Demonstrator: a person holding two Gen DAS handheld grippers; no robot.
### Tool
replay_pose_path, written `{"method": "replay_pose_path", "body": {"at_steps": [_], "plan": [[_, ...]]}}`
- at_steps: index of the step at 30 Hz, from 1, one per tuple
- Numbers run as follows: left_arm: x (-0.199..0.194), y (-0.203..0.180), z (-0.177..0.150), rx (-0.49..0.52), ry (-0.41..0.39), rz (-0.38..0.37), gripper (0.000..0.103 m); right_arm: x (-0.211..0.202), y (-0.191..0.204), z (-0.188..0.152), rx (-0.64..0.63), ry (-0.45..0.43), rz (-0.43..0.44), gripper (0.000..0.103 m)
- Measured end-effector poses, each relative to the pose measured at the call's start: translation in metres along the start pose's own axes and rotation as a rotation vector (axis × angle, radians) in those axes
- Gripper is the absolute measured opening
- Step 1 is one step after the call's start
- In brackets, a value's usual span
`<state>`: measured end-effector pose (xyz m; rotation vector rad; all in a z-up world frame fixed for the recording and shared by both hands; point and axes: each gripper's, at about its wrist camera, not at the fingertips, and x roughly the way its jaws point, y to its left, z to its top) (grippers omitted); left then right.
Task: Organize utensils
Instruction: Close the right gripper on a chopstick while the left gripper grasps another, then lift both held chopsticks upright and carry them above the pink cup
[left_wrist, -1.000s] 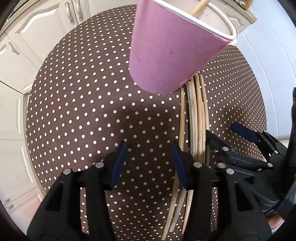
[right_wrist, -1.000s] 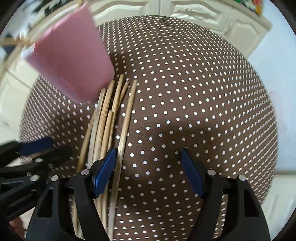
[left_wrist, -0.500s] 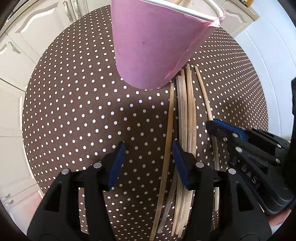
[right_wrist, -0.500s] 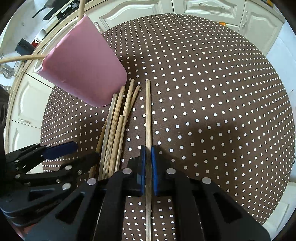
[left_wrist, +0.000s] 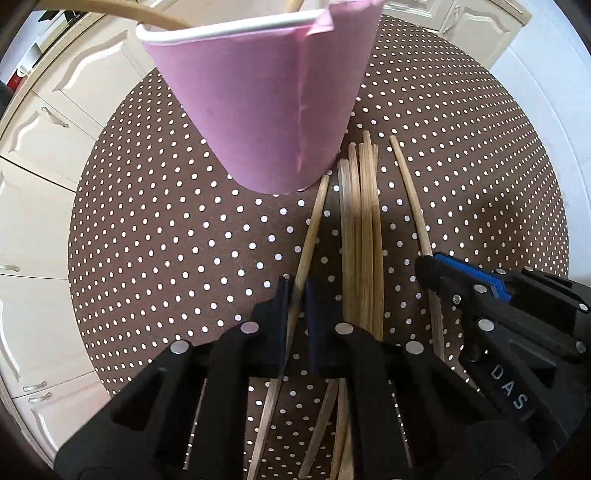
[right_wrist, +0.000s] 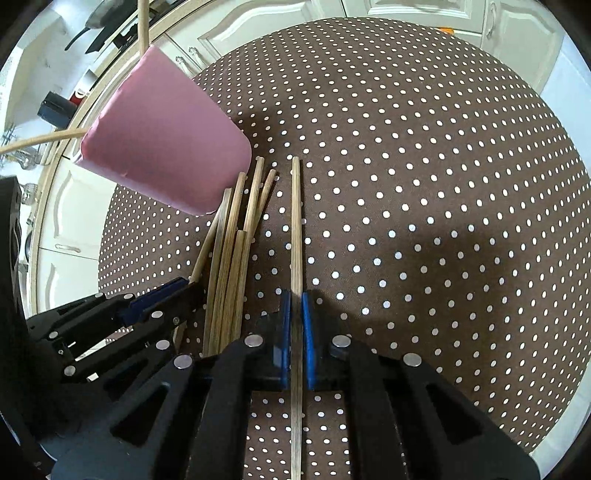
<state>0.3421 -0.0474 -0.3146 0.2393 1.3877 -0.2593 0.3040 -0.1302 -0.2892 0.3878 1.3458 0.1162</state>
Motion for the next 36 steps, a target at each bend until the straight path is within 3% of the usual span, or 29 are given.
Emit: {"method": "replay_pose_path", "body": {"at_steps": [3, 14, 21, 32, 36], "plan": [[-0.003, -0.003, -0.002, -0.018, 0.012, -0.015, 0.008, -0.004, -0.010, -0.007, 0.011, 0.003, 0.008, 0.005], [-0.033, 0.010, -0.055, -0.096, -0.004, -0.016, 0.006, -0.035, -0.049, -0.017, 0.037, 0.011, 0.022, 0.005], [-0.058, 0.022, -0.077, -0.186, -0.025, 0.006, 0.006, -0.048, -0.053, -0.026, 0.027, 0.007, 0.040, 0.005], [-0.117, 0.042, -0.110, -0.313, -0.148, 0.035, 0.006, -0.085, -0.044, -0.023, -0.043, -0.060, 0.090, 0.005], [-0.141, 0.049, -0.098, -0.352, -0.195, 0.081, 0.006, -0.107, -0.044, -0.023, -0.089, -0.099, 0.108, 0.005]]}}
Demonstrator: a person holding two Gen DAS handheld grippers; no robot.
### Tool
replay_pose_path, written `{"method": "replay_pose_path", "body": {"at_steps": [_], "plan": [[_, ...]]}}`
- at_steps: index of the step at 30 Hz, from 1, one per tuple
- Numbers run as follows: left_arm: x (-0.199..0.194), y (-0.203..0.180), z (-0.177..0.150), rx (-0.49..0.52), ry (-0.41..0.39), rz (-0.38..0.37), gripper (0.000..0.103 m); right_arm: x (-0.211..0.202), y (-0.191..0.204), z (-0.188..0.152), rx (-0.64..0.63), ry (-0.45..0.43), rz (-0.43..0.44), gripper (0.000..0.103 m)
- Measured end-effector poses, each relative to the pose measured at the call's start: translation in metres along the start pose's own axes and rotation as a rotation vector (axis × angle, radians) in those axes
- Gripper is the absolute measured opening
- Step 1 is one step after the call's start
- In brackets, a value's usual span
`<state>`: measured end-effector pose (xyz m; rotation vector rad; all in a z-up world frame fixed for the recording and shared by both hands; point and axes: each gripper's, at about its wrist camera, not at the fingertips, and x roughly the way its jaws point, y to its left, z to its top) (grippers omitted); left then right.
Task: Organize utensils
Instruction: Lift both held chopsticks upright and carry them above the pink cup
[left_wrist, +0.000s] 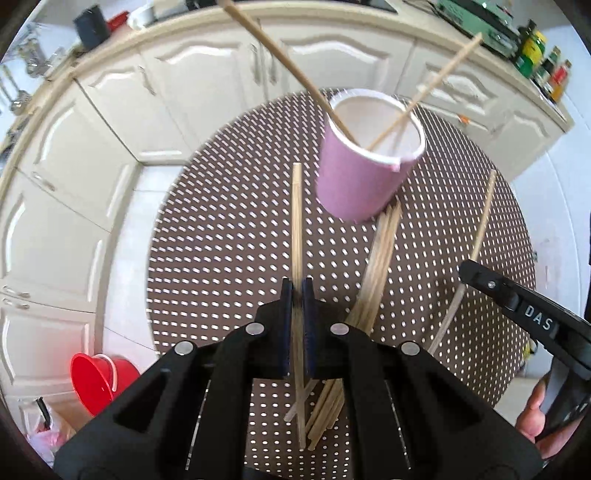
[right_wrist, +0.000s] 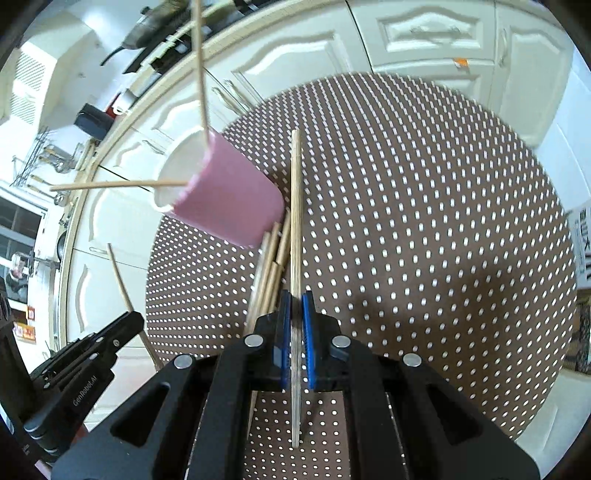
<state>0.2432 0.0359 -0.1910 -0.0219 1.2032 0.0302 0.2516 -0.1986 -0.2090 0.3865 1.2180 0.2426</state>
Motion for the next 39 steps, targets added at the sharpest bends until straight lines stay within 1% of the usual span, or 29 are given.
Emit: {"method": "replay_pose_path", "body": {"at_steps": [2, 6, 8, 10, 16, 23, 29, 35, 37, 39], "plan": [[-0.011, 0.003, 0.004, -0.027, -0.032, 0.004, 0.006, -0.008, 0.002, 0.000, -0.018, -0.016, 0.010, 0.005], [-0.032, 0.003, 0.015, -0.050, -0.087, 0.014, 0.006, -0.028, 0.005, 0.003, -0.040, -0.049, 0.041, 0.005], [-0.034, -0.005, 0.019, -0.060, -0.107, 0.002, 0.006, -0.038, 0.007, 0.006, -0.030, -0.064, 0.066, 0.005], [-0.042, -0.005, 0.023, -0.063, -0.130, -0.023, 0.006, -0.046, 0.015, 0.010, -0.046, -0.091, 0.069, 0.005], [-0.073, -0.011, 0.029, -0.046, -0.209, -0.046, 0.006, -0.073, 0.036, 0.028, -0.088, -0.181, 0.093, 0.005], [-0.107, -0.019, 0.041, -0.021, -0.302, -0.046, 0.006, -0.093, 0.046, 0.043, -0.118, -0.262, 0.098, 0.005], [-0.138, -0.023, 0.056, -0.007, -0.379, -0.061, 0.006, -0.118, 0.054, 0.058, -0.142, -0.351, 0.116, 0.005], [-0.160, -0.026, 0.071, -0.005, -0.437, -0.072, 0.006, -0.128, 0.060, 0.075, -0.154, -0.392, 0.126, 0.005], [-0.167, -0.028, 0.075, -0.002, -0.459, -0.054, 0.006, -0.128, 0.062, 0.077, -0.155, -0.401, 0.124, 0.005], [-0.171, -0.028, 0.078, -0.002, -0.474, -0.056, 0.006, -0.126, 0.065, 0.081, -0.158, -0.403, 0.124, 0.005]]}}
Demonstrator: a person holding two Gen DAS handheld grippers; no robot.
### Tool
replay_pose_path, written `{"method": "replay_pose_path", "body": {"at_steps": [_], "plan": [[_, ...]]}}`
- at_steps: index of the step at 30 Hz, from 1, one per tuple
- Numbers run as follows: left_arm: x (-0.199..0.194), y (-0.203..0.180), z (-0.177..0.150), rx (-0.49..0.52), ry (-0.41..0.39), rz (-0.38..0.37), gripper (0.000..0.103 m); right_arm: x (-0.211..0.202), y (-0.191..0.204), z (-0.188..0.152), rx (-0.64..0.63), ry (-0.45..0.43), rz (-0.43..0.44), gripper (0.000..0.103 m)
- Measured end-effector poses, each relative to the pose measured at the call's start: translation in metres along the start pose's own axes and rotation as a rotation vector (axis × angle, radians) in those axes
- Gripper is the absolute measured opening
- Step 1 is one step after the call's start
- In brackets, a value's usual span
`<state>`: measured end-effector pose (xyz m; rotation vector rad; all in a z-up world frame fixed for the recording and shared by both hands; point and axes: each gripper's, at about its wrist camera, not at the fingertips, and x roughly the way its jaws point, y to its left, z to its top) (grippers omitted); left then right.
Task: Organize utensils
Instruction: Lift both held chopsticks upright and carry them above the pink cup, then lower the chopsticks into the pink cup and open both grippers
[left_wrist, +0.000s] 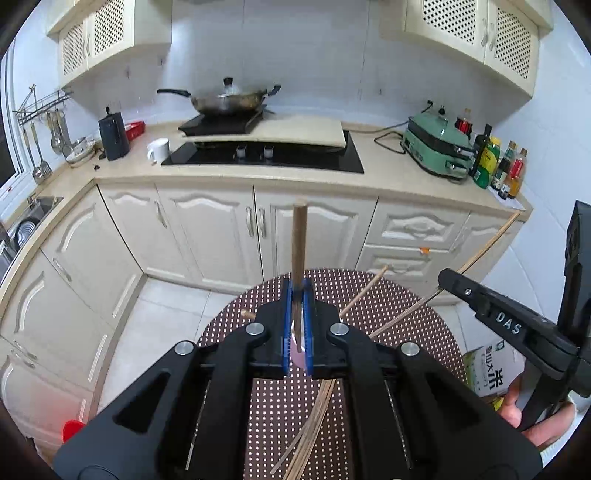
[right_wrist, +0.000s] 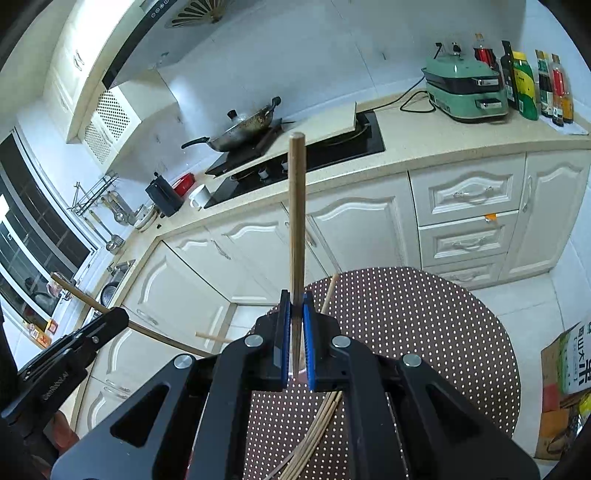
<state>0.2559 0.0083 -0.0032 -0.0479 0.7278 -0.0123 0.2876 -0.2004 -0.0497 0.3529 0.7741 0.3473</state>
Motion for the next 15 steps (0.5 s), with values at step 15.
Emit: {"method": "replay_pose_path", "body": {"at_steps": [15], "plan": [[0.050, 0.003, 0.013, -0.052, 0.059, -0.019, 0.006, 0.065, 0.016, 0.003, -0.088, 0.084, -0.031, 0.005]]}}
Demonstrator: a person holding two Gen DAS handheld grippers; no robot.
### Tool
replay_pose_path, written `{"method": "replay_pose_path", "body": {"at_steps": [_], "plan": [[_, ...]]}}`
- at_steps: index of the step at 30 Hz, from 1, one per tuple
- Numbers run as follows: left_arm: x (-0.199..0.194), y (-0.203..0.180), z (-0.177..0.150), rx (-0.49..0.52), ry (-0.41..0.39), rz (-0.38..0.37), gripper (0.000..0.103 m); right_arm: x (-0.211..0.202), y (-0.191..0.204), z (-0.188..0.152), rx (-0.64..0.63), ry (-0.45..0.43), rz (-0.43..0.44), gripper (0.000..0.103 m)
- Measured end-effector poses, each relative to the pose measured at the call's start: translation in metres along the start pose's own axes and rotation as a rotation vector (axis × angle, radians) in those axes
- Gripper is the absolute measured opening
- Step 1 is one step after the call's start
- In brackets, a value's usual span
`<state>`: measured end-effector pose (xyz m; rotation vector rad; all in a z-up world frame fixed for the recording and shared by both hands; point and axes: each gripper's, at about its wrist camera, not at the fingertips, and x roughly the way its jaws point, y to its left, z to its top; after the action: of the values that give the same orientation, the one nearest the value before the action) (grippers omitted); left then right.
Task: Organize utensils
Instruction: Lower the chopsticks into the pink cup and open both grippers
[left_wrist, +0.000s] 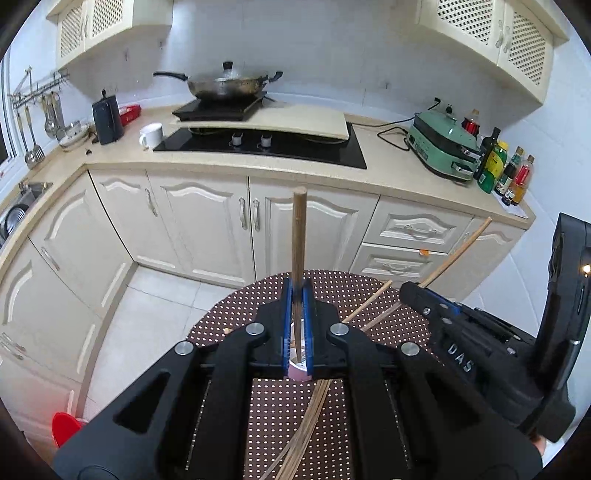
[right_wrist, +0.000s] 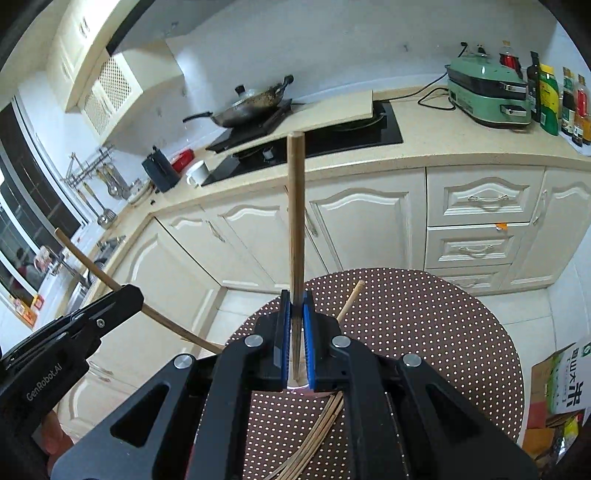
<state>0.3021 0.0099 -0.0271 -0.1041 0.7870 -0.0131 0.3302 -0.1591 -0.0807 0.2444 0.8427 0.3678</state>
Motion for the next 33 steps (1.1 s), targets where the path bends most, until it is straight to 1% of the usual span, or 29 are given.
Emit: {"method": "replay_pose_path", "body": {"at_steps": [6, 8, 12, 16, 19, 22, 24, 27, 29, 30, 32, 33], "plan": [[0.033, 0.003, -0.004, -0.026, 0.059, -0.017, 0.006, 0.029, -0.006, -0.007, 0.000, 0.058, -0.016, 0.005], [0.044, 0.005, -0.007, -0.036, 0.074, -0.018, 0.006, 0.040, -0.010, -0.011, 0.016, 0.090, -0.020, 0.005], [0.065, 0.013, -0.016, -0.070, 0.125, -0.022, 0.006, 0.053, -0.015, -0.017, 0.047, 0.122, -0.023, 0.005], [0.078, 0.018, -0.025, -0.077, 0.141, -0.015, 0.006, 0.062, -0.020, -0.022, 0.076, 0.143, -0.028, 0.006], [0.085, 0.023, -0.030, -0.105, 0.154, -0.006, 0.006, 0.068, -0.021, -0.025, 0.091, 0.157, -0.033, 0.006], [0.090, 0.025, -0.033, -0.115, 0.143, -0.007, 0.006, 0.074, -0.023, -0.028, 0.101, 0.173, -0.040, 0.006], [0.096, 0.025, -0.036, -0.113, 0.149, 0.004, 0.006, 0.078, -0.023, -0.030, 0.111, 0.186, -0.043, 0.007], [0.101, 0.026, -0.041, -0.123, 0.155, -0.003, 0.006, 0.080, -0.022, -0.033, 0.114, 0.192, -0.044, 0.009], [0.101, 0.025, -0.044, -0.116, 0.140, -0.003, 0.006, 0.081, -0.022, -0.033, 0.112, 0.200, -0.047, 0.009], [0.100, 0.024, -0.044, -0.105, 0.138, -0.004, 0.006, 0.080, -0.023, -0.033, 0.113, 0.204, -0.048, 0.011], [0.099, 0.021, -0.046, -0.079, 0.142, -0.007, 0.007, 0.079, -0.025, -0.033, 0.122, 0.209, -0.052, 0.020], [0.099, 0.021, -0.046, -0.074, 0.149, -0.008, 0.007, 0.079, -0.025, -0.033, 0.126, 0.209, -0.053, 0.028]]}}
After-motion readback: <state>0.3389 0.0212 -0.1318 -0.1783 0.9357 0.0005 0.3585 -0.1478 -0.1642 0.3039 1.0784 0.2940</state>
